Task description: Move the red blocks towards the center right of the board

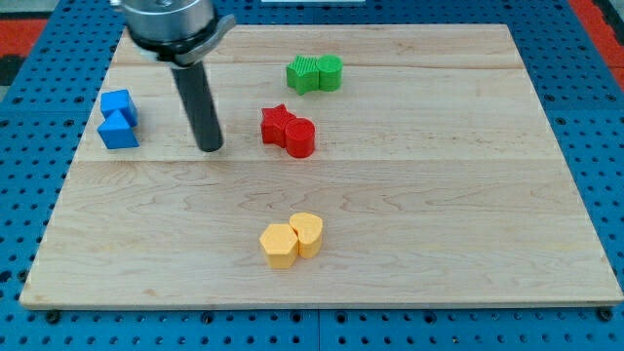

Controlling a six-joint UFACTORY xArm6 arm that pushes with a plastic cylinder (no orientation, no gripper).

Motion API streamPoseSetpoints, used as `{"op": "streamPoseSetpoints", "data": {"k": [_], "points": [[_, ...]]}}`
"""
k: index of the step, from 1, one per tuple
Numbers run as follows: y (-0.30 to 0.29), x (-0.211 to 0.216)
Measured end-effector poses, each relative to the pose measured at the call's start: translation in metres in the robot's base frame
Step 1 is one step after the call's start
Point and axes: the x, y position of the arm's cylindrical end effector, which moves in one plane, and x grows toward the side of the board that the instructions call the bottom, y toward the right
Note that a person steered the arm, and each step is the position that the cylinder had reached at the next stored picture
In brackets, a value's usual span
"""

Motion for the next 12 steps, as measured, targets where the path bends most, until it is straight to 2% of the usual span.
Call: {"op": "streamPoseSetpoints", "data": {"k": [1,2,4,5,7,8,9,10,11,12], "points": [[0.022,-0.011],[0.09,-0.013],[0.092,-0.005],[0.119,0.015],[0.274,-0.006],[0.274,-0.011],[0.147,0.011],[0.033,-0.011],[0.077,-0.035],[0.186,-0.051]]}}
